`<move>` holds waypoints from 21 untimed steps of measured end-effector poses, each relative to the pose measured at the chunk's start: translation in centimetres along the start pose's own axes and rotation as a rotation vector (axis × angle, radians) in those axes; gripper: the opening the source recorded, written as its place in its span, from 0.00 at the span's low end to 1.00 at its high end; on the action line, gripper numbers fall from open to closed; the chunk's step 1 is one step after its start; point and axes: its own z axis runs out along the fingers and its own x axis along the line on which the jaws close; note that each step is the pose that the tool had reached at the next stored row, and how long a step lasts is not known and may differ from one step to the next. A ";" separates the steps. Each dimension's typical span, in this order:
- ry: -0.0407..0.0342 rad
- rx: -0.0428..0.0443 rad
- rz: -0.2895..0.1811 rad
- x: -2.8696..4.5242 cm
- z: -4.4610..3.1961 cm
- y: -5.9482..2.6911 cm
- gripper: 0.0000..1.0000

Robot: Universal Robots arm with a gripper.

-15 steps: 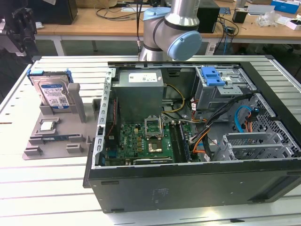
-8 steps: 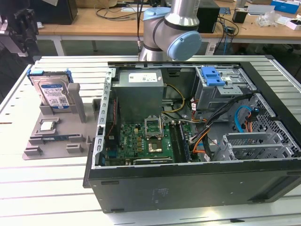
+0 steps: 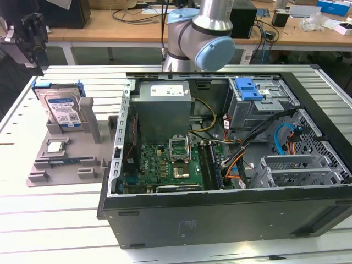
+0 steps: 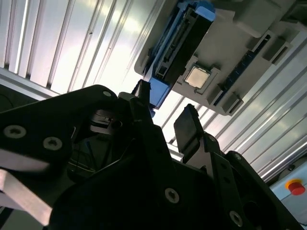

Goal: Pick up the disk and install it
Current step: 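Pick up the disk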

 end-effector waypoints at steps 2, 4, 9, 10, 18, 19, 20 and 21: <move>0.0006 0.0003 0.000 -0.13 0.24 -0.04 0.48; 0.0018 -0.0001 0.000 -0.16 0.52 -0.06 0.48; 0.0029 -0.0002 -0.013 -0.05 1.53 -0.10 0.48; 0.0033 -0.0003 -0.023 -0.03 1.64 -0.10 0.48; 0.0048 -0.0006 -0.053 0.04 2.75 -0.15 0.48; 0.0047 -0.0005 -0.053 0.04 2.90 -0.16 0.48; 0.0047 -0.0004 -0.054 0.05 3.05 -0.16 0.48; 0.0047 -0.0005 -0.054 0.05 3.18 -0.17 0.48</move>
